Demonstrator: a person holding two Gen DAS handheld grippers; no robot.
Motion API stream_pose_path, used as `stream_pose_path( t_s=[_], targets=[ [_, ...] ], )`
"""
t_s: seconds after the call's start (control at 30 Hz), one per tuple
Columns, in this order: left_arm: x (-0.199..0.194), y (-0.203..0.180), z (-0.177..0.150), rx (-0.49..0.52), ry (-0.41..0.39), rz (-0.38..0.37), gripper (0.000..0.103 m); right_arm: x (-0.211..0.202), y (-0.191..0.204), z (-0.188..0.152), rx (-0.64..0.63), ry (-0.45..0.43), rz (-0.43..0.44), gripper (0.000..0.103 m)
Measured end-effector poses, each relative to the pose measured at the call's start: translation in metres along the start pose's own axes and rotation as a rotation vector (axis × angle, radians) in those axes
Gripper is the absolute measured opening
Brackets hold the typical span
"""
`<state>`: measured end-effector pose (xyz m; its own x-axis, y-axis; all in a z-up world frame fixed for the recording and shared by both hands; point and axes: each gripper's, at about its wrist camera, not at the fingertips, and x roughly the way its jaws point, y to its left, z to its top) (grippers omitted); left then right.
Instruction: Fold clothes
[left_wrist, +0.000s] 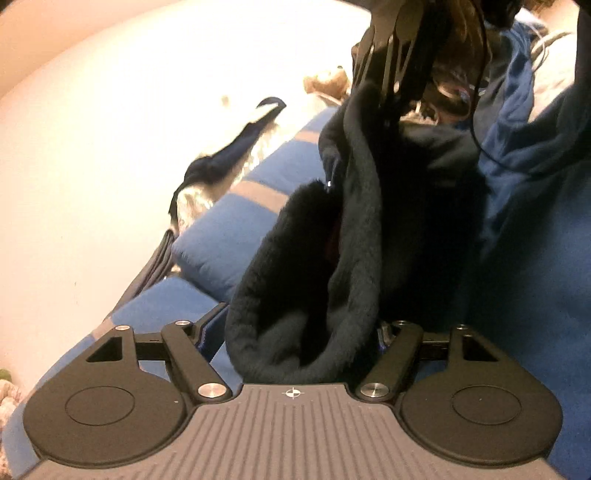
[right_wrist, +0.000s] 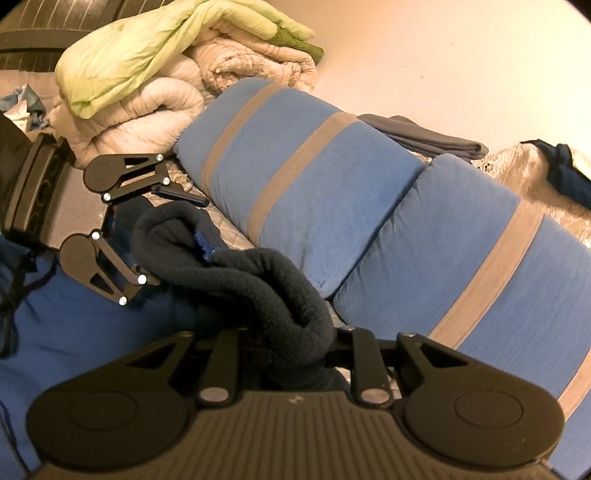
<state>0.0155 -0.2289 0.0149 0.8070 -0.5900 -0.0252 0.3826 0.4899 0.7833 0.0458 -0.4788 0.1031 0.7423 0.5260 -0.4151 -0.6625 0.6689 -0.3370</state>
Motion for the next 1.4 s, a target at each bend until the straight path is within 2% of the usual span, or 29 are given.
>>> stream_pose_path(
  t_s=[0.27,0.37,0.43,0.57,0.8,1.07,1.23,1.4],
  targets=[
    [0.003,0.030,0.000,-0.227,0.020,-0.060,0.063,-0.001,-0.015,-0.002,0.074,-0.009,0.035,0.022],
    [0.005,0.040,0.001,-0.305,0.031,-0.089,0.051,-0.001,-0.020,-0.002,0.097,-0.013,0.039,0.022],
    [0.008,0.048,0.001,-0.385,0.046,-0.120,0.040,0.000,-0.025,-0.003,0.126,-0.016,0.039,0.022],
    [0.015,0.062,0.006,-0.486,0.095,-0.163,0.032,0.004,-0.035,-0.006,0.191,-0.017,0.038,0.022],
    [0.047,0.086,0.022,-0.486,0.283,-0.147,0.026,0.027,-0.049,-0.002,0.293,0.006,0.024,0.022],
    [0.086,0.110,0.029,-0.408,0.379,-0.134,0.025,0.072,-0.067,0.015,0.320,0.054,-0.067,0.022],
    [0.116,0.115,0.019,-0.418,0.467,-0.122,0.025,0.099,-0.078,0.025,0.336,0.084,-0.125,0.022],
    [0.142,0.112,0.003,-0.460,0.550,-0.116,0.025,0.130,-0.083,0.020,0.367,0.129,-0.152,0.022]
  ],
)
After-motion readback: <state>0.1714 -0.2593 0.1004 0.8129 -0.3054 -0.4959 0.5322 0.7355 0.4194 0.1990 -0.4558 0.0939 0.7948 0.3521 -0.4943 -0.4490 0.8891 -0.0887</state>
